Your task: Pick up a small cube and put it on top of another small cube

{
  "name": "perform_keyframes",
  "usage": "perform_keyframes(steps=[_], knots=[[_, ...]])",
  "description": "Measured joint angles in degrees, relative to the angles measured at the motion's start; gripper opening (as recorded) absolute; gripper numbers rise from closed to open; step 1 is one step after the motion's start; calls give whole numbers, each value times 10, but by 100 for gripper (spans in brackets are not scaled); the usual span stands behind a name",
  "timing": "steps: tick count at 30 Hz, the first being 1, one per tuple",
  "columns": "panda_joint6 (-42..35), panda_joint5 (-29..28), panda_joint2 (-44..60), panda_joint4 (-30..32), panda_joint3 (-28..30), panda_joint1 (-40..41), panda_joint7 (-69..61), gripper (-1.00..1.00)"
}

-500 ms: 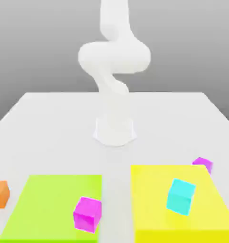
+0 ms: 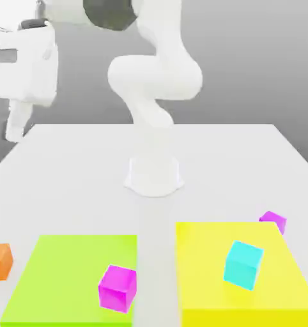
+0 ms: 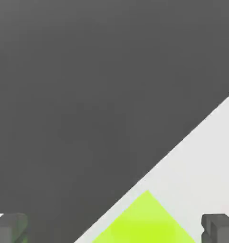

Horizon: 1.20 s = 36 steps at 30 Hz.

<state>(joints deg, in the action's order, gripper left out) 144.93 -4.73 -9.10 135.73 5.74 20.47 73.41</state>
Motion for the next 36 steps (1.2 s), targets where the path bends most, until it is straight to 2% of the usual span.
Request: perform_keyframes(steps=[6, 11, 16, 17, 23, 29, 36], knots=[[46, 34, 125, 14, 31, 71, 58, 0], [83, 97, 230, 25, 44, 111, 81, 0], [157, 138, 334, 10, 16, 144, 63, 0], [167, 141, 346, 7, 12, 147, 61, -100], [173, 141, 352, 6, 9, 150, 61, -100], [95, 108, 255, 25, 30, 129, 90, -100], [9, 79, 155, 33, -41, 16, 248, -100]])
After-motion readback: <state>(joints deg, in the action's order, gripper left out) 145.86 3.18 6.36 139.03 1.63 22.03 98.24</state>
